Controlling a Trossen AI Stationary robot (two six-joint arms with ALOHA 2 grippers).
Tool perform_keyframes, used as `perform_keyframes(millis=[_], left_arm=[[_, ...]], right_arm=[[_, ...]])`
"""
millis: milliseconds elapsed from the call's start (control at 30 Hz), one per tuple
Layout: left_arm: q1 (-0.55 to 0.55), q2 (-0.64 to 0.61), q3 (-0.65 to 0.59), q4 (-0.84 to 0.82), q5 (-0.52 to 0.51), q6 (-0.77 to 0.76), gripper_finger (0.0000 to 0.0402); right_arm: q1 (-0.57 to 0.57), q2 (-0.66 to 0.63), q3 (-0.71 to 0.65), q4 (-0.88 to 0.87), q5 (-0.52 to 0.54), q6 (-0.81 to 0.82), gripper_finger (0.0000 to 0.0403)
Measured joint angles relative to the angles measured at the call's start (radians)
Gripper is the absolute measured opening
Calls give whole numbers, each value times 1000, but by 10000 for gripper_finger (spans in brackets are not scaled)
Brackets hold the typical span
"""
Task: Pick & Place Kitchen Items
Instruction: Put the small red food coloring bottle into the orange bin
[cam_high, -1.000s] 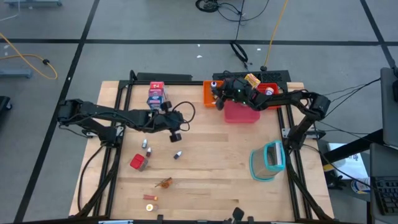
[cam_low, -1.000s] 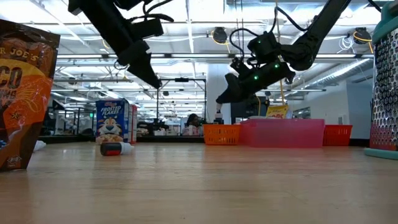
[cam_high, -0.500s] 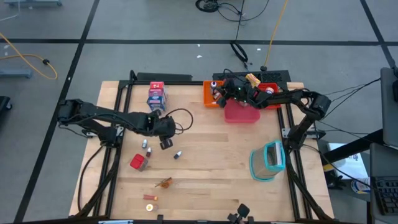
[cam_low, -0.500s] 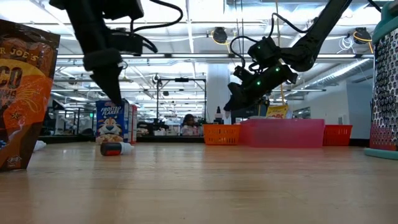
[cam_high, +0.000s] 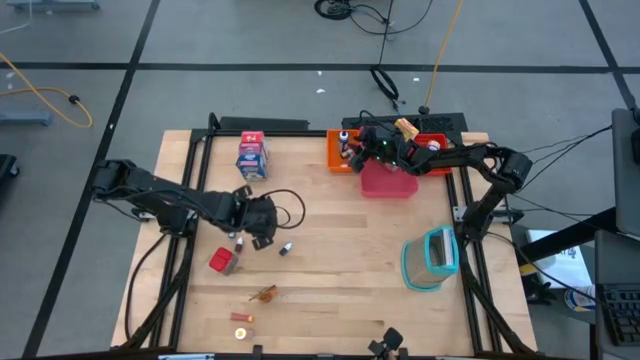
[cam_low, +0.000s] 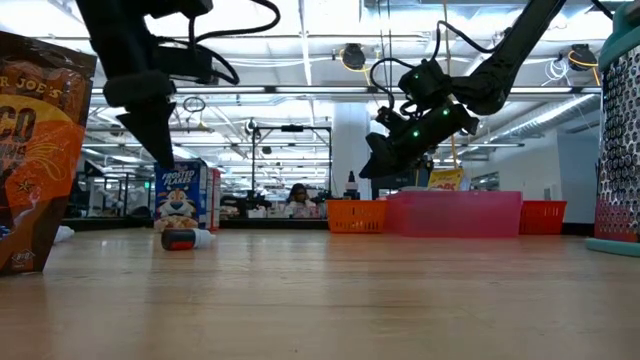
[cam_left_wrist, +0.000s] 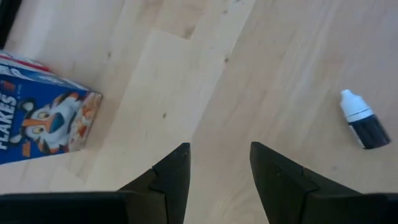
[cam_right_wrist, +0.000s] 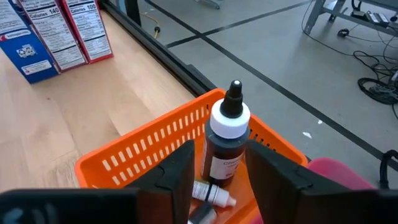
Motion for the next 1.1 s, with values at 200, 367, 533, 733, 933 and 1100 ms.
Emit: perform_keyframes(millis=[200,367,533,733,933,1100], left_arm=[[-26,0,0,78,96,-59,168],[-40,1,0,177,190,-253,168],[-54,1,0,184,211,-365,168],[-57,67,0,222,251,-431,168],[-53,151,-1,275,326,-443,168],[-52,199,0,350,350,-430,168]], right_arm=[[0,0,0,0,0,-1,146],[2,0,0,0,0,0,144],[5,0,0,0,0,0,147],[15,0,0,0,-1,-1,148],[18,0,0,0,-1,-7,148],[18,0,0,0,-1,-8,147]])
